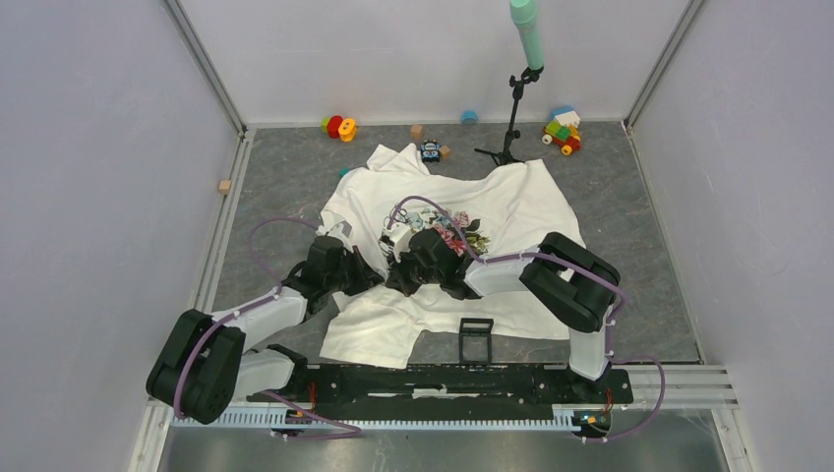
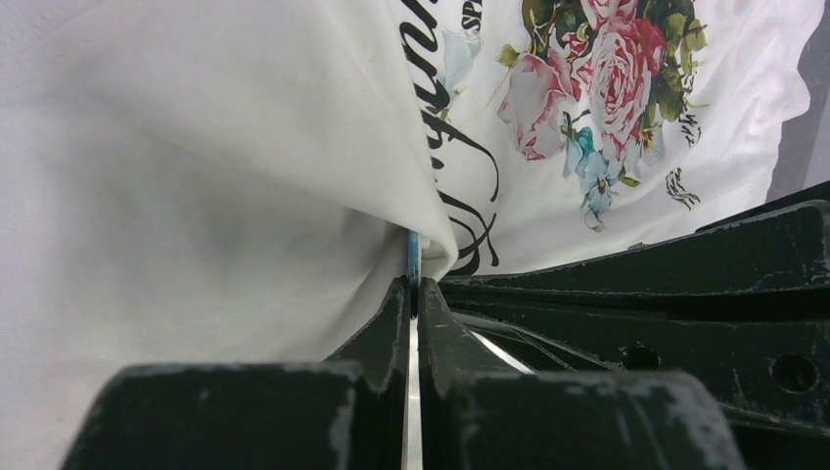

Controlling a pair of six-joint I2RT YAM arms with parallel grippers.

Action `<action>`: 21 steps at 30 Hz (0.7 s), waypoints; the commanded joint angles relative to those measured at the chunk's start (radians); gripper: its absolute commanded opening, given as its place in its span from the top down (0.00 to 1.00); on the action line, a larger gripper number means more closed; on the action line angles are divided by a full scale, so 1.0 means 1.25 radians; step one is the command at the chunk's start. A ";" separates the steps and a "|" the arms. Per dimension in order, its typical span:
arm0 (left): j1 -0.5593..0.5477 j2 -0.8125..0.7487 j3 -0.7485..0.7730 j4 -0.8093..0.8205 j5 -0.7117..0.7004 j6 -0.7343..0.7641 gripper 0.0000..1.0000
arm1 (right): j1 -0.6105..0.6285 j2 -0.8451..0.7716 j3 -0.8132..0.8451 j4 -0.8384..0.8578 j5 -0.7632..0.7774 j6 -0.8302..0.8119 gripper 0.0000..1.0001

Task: Pin the brooch onto the clothing

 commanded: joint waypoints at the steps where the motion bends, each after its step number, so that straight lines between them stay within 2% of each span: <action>1: -0.003 -0.033 -0.012 0.105 0.041 -0.016 0.98 | 0.007 0.021 0.026 -0.004 -0.036 -0.003 1.00; 21: -0.003 -0.072 -0.077 0.235 0.054 -0.031 0.98 | 0.007 0.041 0.036 -0.027 -0.069 -0.009 1.00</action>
